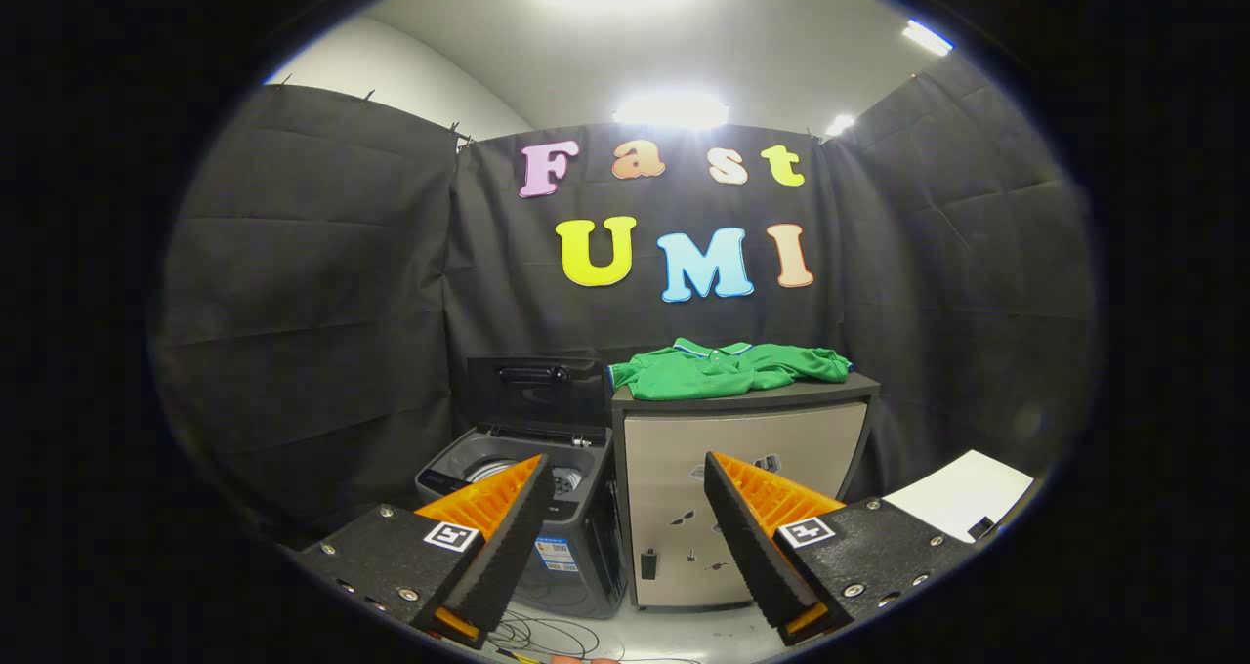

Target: Put the clothes into the washing machine and then close the washing machine lid.

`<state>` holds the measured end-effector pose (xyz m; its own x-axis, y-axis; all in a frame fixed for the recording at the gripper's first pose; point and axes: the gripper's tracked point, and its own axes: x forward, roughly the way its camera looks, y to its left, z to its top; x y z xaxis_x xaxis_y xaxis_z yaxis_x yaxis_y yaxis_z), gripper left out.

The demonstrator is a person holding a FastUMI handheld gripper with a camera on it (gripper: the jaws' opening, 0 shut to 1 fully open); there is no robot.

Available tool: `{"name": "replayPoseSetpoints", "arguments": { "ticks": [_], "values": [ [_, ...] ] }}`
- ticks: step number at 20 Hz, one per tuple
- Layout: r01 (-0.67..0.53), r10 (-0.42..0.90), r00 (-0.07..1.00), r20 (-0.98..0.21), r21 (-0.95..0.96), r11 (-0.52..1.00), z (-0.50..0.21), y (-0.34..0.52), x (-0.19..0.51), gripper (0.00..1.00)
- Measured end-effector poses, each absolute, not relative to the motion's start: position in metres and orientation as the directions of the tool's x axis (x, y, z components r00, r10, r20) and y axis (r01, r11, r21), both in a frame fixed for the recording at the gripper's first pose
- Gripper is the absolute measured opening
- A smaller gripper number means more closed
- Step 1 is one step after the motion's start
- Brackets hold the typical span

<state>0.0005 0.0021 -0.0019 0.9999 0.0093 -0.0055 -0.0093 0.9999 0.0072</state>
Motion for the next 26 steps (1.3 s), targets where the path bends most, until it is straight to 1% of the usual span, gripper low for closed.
{"name": "replayPoseSetpoints", "arguments": {
  "ticks": [18,26],
  "values": [
    [-0.008,0.008,1.0,-0.012,0.014,1.0,-0.004,0.002,0.004,0.96],
    [0.019,-0.018,0.999,-0.027,0.023,1.0,-0.008,-0.008,0.011,0.96]
  ]
}}
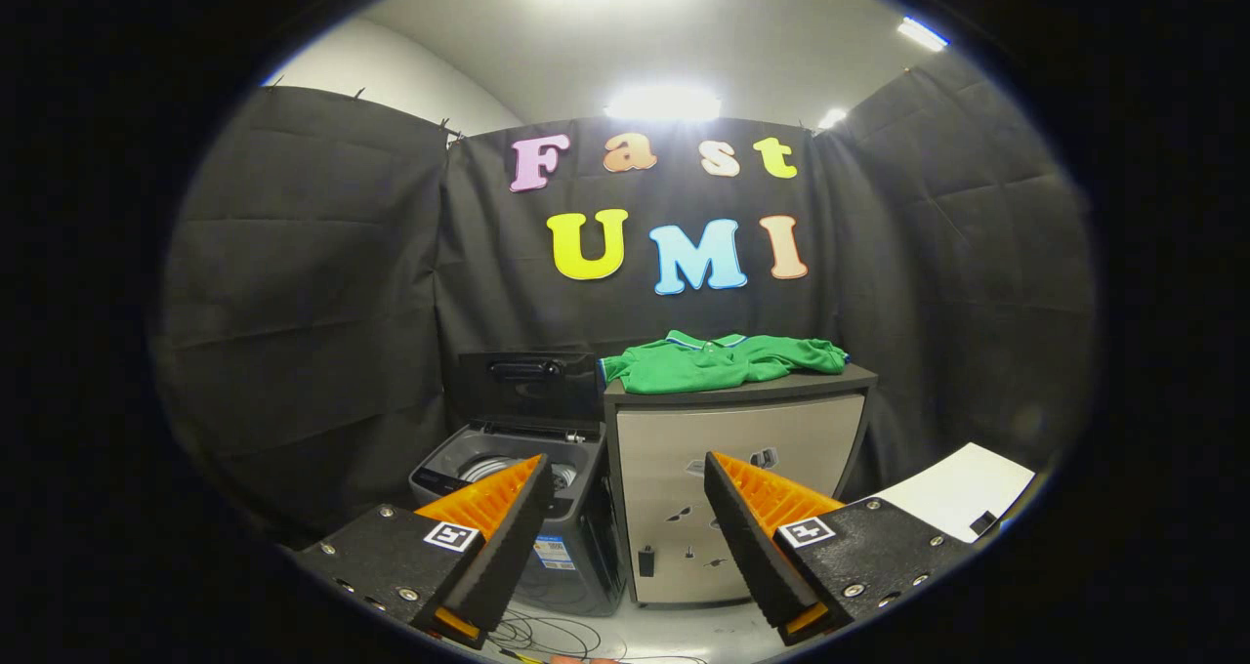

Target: Put the clothes into the washing machine and then close the washing machine lid.

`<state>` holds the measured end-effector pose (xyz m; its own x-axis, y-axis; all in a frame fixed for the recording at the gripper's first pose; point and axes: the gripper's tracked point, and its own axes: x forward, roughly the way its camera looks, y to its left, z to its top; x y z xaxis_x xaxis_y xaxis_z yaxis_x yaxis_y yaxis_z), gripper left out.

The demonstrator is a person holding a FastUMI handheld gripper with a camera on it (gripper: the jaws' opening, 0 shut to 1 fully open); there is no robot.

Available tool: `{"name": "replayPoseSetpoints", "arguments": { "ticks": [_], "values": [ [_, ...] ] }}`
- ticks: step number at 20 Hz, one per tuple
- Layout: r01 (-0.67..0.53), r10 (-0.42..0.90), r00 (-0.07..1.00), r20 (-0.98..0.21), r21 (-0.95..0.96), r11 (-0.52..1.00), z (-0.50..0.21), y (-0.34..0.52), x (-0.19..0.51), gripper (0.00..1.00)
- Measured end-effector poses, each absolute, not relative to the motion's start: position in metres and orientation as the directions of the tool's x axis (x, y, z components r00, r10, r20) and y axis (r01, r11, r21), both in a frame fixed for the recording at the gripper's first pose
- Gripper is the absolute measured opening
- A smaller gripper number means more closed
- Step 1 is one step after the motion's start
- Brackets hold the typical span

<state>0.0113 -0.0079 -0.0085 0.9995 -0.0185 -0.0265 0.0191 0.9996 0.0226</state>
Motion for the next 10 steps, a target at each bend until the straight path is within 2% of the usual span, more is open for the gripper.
{"name": "replayPoseSetpoints", "arguments": {
  "ticks": [5,10],
  "values": [
    [0.024,-0.023,0.999,-0.048,0.027,0.999,-0.01,-0.013,0.024,0.96],
    [0.08,-0.079,0.996,-0.035,0.025,0.996,0.012,-0.032,0.059,0.96]
  ]
}}
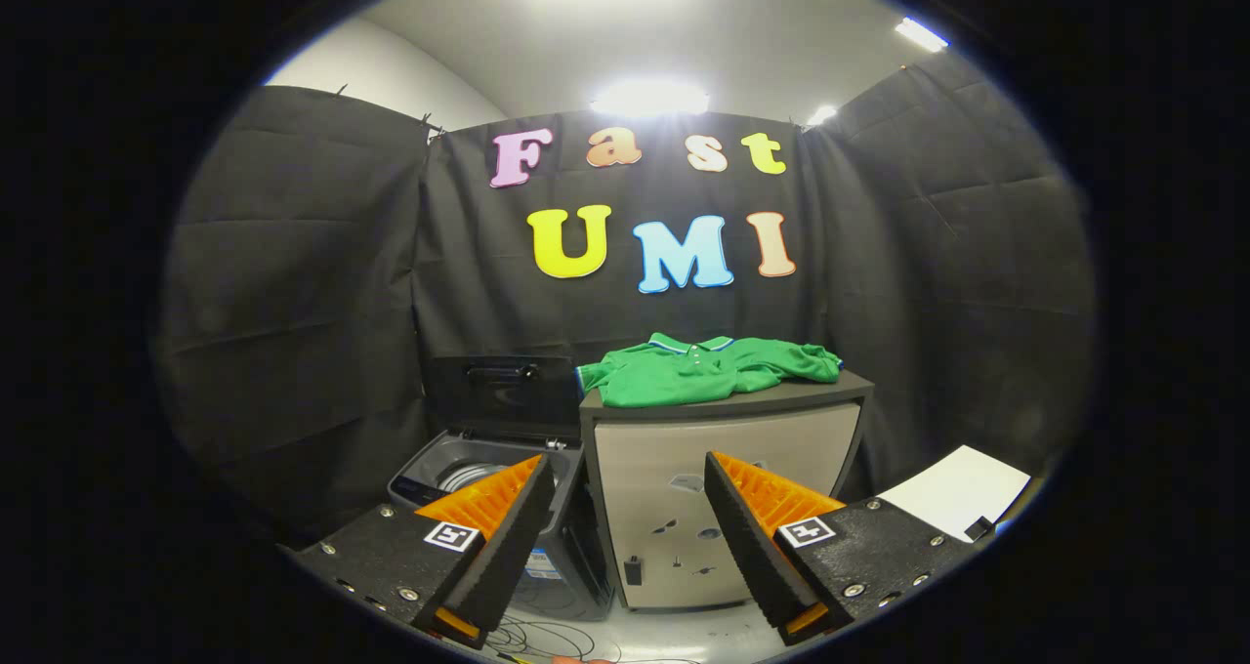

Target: Put the clothes into the washing machine and then close the washing machine lid.

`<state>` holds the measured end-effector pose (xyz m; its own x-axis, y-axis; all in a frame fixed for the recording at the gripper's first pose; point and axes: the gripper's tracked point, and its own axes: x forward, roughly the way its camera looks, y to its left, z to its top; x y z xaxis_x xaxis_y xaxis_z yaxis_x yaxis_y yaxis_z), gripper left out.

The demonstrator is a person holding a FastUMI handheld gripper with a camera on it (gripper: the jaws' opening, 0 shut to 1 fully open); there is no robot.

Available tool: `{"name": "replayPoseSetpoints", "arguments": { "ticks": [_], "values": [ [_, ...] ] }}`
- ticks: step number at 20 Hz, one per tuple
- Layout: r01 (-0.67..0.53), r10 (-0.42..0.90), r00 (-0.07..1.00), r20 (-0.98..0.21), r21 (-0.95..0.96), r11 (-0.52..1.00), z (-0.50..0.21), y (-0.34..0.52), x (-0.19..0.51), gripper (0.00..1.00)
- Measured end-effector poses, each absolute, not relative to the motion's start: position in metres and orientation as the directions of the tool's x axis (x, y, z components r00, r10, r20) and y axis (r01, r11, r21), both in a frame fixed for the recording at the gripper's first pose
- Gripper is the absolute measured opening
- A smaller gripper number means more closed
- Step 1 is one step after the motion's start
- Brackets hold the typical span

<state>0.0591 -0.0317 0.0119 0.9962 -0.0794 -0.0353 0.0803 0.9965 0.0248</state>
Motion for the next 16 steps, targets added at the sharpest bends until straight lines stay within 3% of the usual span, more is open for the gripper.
{"name": "replayPoseSetpoints", "arguments": {
  "ticks": [8,16],
  "values": [
    [0.206,-0.202,0.978,-0.059,0.079,0.975,0.047,-0.095,0.172,0.96],
    [0.255,-0.237,0.952,-0.194,0.077,0.964,0.044,-0.16,0.279,0.96]
  ]
}}
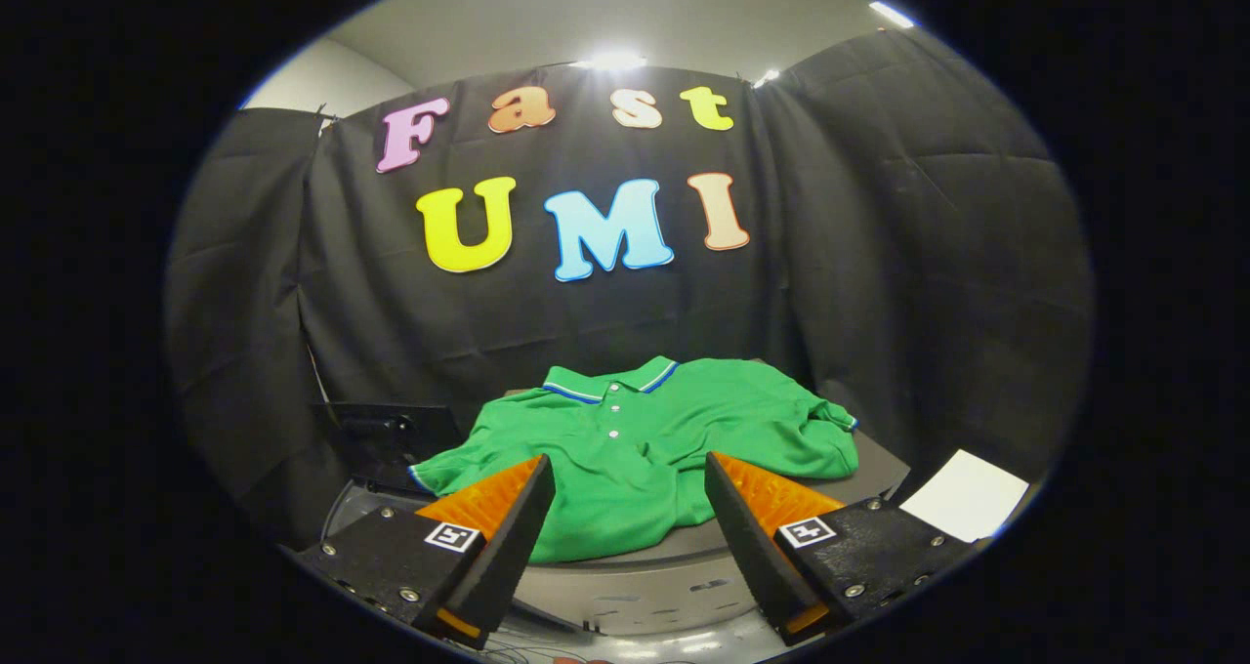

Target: Put the clothes into the washing machine and then close the washing machine lid.

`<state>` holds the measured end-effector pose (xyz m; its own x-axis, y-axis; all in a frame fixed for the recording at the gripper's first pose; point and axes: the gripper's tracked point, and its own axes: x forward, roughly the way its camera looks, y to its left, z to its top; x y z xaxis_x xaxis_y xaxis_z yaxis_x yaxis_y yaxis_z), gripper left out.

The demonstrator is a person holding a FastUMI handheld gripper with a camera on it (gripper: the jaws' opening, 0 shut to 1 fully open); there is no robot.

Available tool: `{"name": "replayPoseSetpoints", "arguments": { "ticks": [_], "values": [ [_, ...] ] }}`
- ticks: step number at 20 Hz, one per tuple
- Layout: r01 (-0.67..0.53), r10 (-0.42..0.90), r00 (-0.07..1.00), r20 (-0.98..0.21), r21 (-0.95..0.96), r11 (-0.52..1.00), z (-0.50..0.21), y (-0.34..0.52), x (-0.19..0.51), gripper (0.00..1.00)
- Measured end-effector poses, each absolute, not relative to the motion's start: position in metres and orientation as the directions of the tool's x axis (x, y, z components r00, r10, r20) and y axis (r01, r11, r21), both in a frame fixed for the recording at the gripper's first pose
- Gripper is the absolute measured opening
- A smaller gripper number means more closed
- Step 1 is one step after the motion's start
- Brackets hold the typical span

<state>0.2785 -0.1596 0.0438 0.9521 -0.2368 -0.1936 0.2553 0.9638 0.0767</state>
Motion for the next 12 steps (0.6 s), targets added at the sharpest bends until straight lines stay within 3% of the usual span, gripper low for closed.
{"name": "replayPoseSetpoints", "arguments": {
  "ticks": [12],
  "values": [
    [0.143,-0.134,0.864,-0.485,-0.018,0.99,-0.014,-0.156,0.36,0.96]
  ]
}}
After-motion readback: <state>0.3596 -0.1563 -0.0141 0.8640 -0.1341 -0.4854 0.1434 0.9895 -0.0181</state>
